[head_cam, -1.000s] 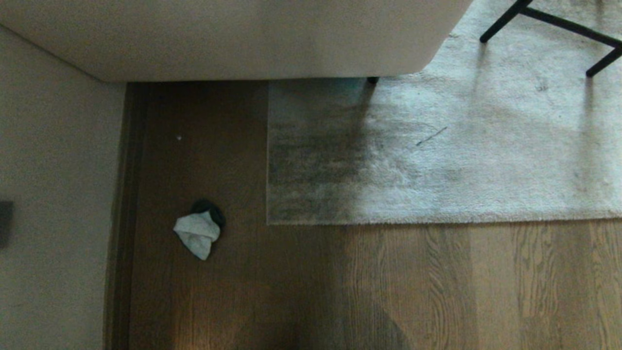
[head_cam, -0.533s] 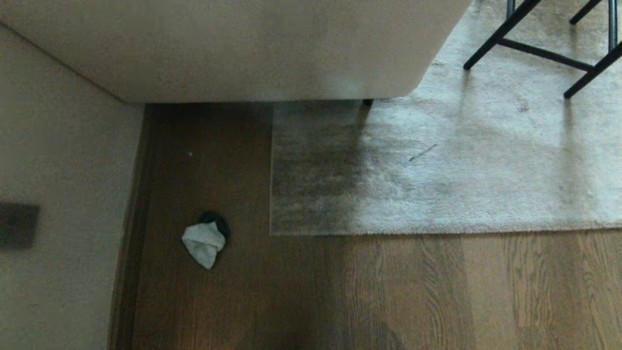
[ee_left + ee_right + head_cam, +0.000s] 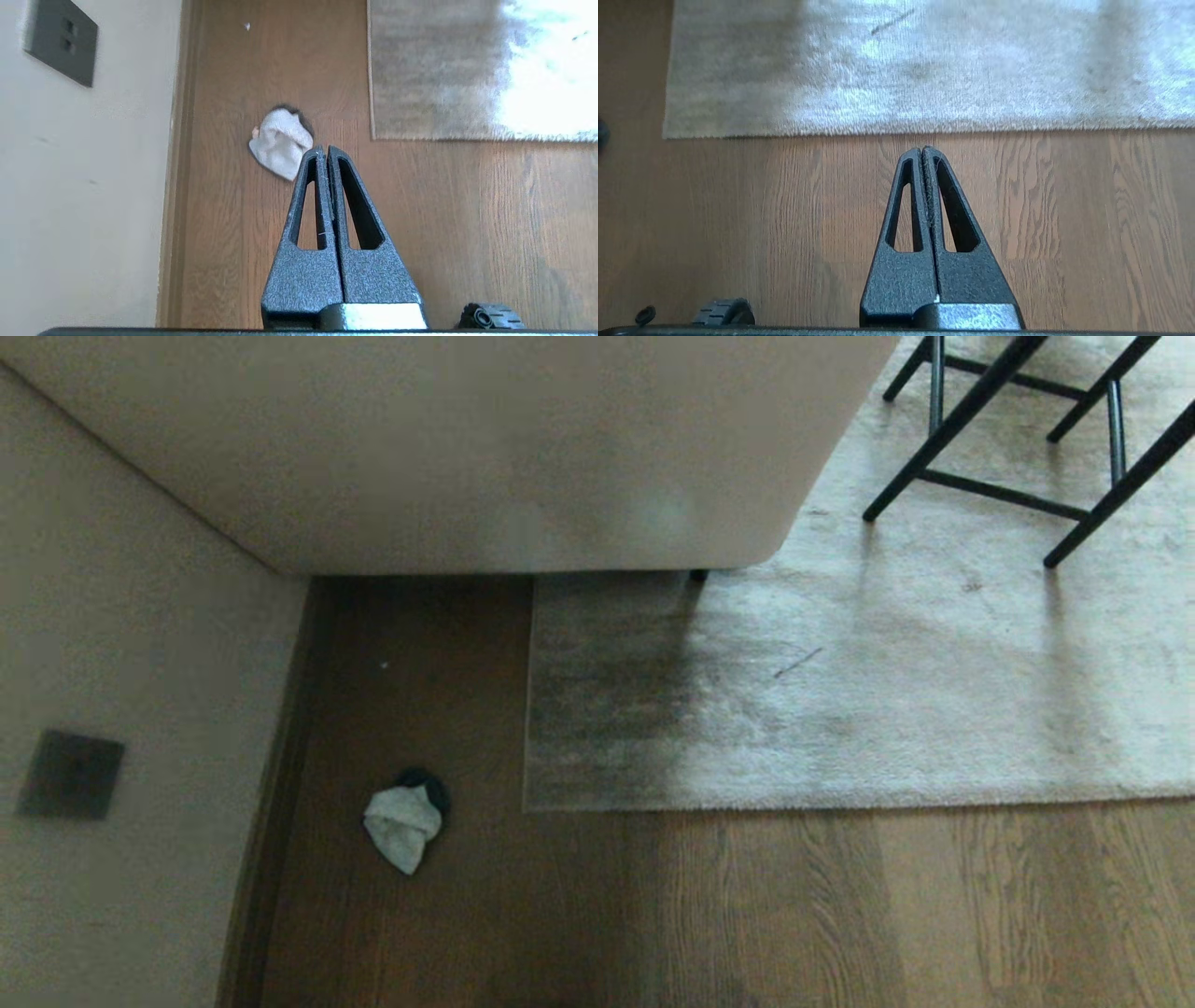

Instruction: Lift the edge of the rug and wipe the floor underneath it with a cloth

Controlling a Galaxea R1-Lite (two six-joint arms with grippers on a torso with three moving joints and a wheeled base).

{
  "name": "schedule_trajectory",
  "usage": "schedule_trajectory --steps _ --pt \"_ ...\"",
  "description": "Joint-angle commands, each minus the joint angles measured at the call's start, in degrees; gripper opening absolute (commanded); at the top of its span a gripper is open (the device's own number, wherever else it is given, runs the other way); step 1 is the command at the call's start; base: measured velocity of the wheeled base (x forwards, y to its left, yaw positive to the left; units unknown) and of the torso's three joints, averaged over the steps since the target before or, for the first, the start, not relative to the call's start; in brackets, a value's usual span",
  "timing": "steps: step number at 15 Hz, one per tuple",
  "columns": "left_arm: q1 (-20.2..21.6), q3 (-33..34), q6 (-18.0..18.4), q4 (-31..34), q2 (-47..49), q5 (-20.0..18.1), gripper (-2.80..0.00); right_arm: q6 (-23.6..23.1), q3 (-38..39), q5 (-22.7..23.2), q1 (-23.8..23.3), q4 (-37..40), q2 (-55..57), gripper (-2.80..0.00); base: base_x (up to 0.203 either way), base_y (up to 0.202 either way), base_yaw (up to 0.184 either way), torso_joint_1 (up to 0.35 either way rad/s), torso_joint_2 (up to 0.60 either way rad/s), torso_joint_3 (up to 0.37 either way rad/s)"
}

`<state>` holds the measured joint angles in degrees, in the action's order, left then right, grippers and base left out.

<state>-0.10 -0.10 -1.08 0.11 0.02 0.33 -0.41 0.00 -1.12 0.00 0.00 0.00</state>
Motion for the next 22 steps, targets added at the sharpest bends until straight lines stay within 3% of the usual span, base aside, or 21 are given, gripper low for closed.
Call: schedule_trajectory --steps 1,22 --pt "0.0 0.0 -0.1 0.0 0.0 0.0 -2.80 0.0 0.0 0.0 0.0 -0.1 0.1 -2.80 0.000 0.000 0.000 0.001 0.00 0.190" --pt "0.0 0.0 -1.4 0.0 0.0 0.1 -2.80 0.0 0.0 0.0 0.0 -0.1 0.1 -2.80 0.000 0.000 0.000 0.001 0.00 0.203"
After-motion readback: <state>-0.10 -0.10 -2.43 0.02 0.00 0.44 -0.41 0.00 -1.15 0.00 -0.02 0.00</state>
